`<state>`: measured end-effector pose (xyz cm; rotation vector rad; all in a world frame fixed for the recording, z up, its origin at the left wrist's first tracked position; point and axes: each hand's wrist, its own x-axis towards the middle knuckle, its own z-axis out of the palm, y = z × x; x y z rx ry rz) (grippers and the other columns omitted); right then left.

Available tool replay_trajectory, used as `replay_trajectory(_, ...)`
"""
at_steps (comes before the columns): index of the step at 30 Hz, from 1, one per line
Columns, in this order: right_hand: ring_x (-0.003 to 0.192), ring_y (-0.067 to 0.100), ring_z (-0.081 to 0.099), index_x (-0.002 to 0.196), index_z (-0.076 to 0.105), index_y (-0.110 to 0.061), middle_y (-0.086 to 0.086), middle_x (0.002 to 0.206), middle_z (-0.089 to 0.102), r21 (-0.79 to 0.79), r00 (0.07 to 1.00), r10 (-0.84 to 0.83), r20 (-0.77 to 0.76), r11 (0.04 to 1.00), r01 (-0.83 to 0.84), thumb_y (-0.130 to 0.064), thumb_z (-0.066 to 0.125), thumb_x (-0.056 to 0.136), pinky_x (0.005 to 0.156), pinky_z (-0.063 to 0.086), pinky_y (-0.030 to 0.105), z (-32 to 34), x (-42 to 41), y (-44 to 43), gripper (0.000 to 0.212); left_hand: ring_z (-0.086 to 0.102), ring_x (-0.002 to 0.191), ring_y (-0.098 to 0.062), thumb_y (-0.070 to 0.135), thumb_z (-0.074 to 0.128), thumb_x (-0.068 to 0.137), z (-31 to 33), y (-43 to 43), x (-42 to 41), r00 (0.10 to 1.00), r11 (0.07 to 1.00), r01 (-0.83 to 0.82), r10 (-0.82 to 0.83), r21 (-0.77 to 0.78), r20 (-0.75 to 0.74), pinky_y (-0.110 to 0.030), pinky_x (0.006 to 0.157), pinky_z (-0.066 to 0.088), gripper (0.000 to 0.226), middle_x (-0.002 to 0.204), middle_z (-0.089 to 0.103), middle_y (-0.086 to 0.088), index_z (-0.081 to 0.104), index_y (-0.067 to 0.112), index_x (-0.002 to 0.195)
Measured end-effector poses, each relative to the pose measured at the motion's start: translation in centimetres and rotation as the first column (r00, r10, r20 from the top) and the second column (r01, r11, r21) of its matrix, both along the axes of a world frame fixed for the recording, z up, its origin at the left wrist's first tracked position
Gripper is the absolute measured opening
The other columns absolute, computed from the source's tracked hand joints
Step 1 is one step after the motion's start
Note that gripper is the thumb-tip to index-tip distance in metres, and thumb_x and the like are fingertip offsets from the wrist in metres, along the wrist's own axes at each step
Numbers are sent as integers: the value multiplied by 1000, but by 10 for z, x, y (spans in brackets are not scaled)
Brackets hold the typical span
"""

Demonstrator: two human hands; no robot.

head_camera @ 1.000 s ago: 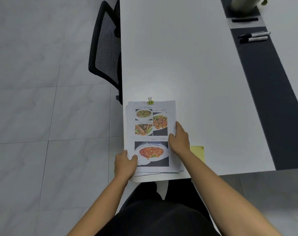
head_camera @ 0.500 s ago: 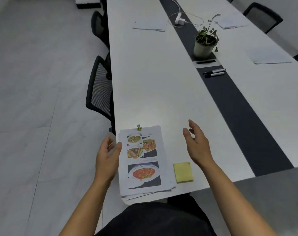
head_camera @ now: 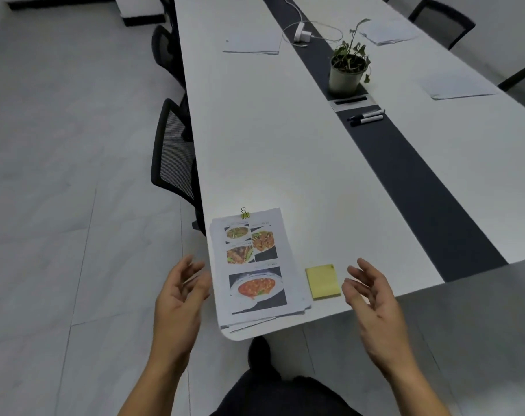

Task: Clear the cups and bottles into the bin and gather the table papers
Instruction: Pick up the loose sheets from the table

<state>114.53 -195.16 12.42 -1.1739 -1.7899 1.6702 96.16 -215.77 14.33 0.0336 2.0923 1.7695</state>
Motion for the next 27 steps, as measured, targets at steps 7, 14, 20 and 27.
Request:
replay_trajectory(7,104,-8,61,133,52,-31,-10,125,63,-75,994,110,-4,991,-110,-15,62,96,75,48,5,-11,-8,-34,42,62,115,-10,16,63,94,17,-57,33,995,984,-98,100,-147,10,-47,103,49,48,125,65,9,51,27,139)
replay_trajectory(14,108,-6,61,130,55,-35,-18,118,64,-83,958,285,-14,955,-285,-26,65,93,92,49,18,-1,-72,-88,39,64,113,-9,17,62,95,32,-130,23,969,956,-247,247,-161,-21,-46,103,50,41,118,69,11,55,33,132)
replay_trajectory(20,111,-5,60,130,57,-39,-20,121,65,25,886,462,29,886,-463,-26,62,97,89,52,20,15,-174,-139,36,63,115,-8,37,65,82,39,-201,-38,916,911,-402,398,-92,-54,-48,106,46,47,117,69,15,56,39,128)
replay_trajectory(27,113,-15,56,135,56,-33,-22,124,63,188,834,548,69,813,-550,-28,61,96,84,44,1,25,-345,-218,40,63,115,-7,32,65,86,29,-289,-193,862,864,-503,502,3,-74,-49,105,47,40,119,68,17,55,45,122)
